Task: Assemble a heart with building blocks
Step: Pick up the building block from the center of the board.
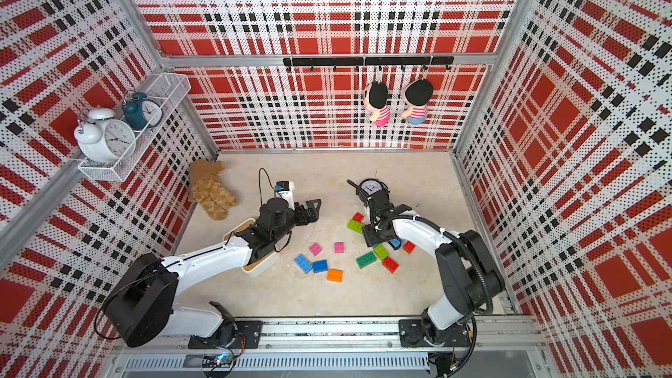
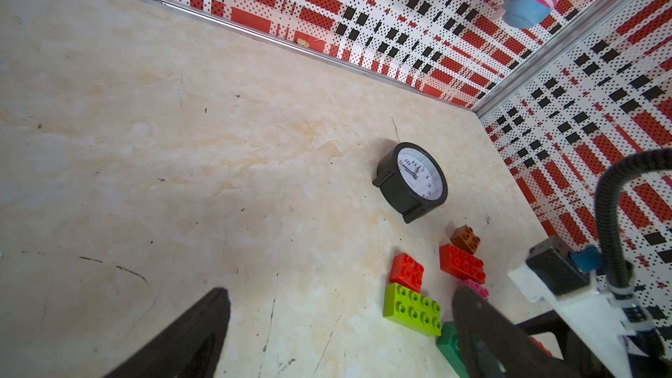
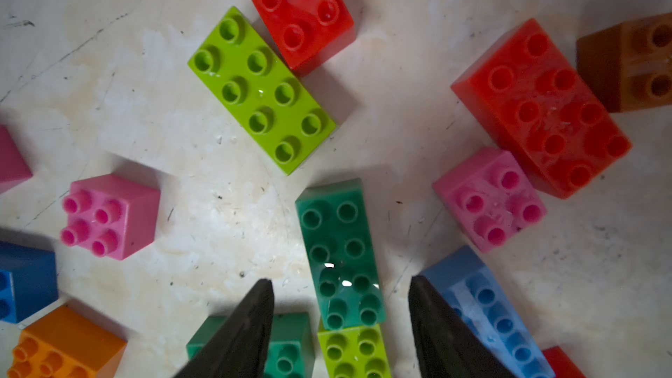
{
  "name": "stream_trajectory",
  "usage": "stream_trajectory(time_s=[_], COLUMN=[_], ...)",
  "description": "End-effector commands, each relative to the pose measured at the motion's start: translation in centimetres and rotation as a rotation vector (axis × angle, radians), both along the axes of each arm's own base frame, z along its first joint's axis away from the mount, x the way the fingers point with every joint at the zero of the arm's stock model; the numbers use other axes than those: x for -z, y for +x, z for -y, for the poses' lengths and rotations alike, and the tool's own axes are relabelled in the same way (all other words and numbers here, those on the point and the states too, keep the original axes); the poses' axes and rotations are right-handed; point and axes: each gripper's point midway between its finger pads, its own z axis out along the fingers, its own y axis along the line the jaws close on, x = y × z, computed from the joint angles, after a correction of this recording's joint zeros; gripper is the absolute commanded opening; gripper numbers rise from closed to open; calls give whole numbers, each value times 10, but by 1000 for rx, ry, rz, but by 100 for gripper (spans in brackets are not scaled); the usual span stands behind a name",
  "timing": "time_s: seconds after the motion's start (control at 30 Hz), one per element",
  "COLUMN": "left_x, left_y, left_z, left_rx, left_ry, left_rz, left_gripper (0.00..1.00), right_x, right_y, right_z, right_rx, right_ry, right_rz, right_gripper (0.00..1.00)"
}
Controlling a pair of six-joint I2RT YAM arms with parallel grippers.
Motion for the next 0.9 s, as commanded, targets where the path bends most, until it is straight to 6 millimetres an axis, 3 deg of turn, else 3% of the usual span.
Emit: stream_trajectory(time_s=[0.0,0.23,0.5,0.87], left_x=[-16,-19,-20,-3], left_y=[6,6,-23,-36], left_z=[6,7,47,58], left_rx=[15,34,318,389], left_ry=[-24,-32,-79,-76], left_rz=[40,44,24,-25], left_gripper=[98,98,98,98], right_x=[5,8,14,17], right_y=[0,2,0,1], right_z=[0,-3,-5,-8], right_rx=[-73,-108,-123,-130], right_ry=[-43,-49,-46,-35], right_rz=[-14,-19,-41,-53], right_gripper=[63,57,57,53])
